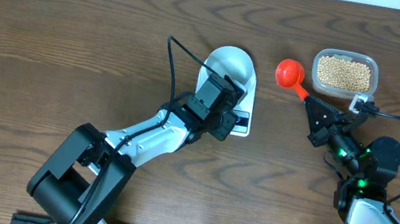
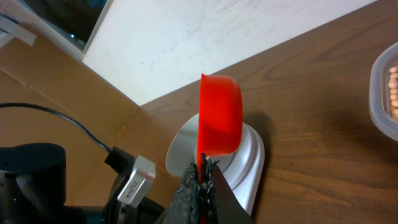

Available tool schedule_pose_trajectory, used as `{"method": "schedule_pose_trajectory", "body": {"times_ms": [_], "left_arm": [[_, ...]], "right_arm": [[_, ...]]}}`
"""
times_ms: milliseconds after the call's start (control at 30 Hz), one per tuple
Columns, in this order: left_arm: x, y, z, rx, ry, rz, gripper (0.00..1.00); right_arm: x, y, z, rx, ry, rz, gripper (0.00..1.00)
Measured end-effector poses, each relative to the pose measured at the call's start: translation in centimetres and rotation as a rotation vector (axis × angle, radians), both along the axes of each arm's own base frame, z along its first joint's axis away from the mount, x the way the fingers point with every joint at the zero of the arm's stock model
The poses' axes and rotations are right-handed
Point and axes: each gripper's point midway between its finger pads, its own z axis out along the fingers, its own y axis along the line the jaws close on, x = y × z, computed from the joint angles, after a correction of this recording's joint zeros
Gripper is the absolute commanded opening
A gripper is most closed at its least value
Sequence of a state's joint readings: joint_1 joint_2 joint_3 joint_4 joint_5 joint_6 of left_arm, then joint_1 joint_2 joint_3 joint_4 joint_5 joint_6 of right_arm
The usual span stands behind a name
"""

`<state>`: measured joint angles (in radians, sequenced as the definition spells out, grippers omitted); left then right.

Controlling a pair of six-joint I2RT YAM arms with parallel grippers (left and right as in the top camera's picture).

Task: Scoop item into bowl and weigh 50g on scale

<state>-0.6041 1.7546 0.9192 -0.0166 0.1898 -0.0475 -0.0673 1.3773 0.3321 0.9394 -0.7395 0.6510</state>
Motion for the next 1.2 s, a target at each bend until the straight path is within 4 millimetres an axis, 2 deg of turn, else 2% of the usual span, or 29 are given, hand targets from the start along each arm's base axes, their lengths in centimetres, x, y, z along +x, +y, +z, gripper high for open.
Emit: {"method": "schedule_pose_trajectory", "body": {"times_ms": [1200], "left_arm": [[0.0,-0.2,-1.1,-0.005,0.019,-0.009,0.07]], "right_arm": [[0.0,0.0,0.0,0.000,0.000,0.000,0.01]]}}
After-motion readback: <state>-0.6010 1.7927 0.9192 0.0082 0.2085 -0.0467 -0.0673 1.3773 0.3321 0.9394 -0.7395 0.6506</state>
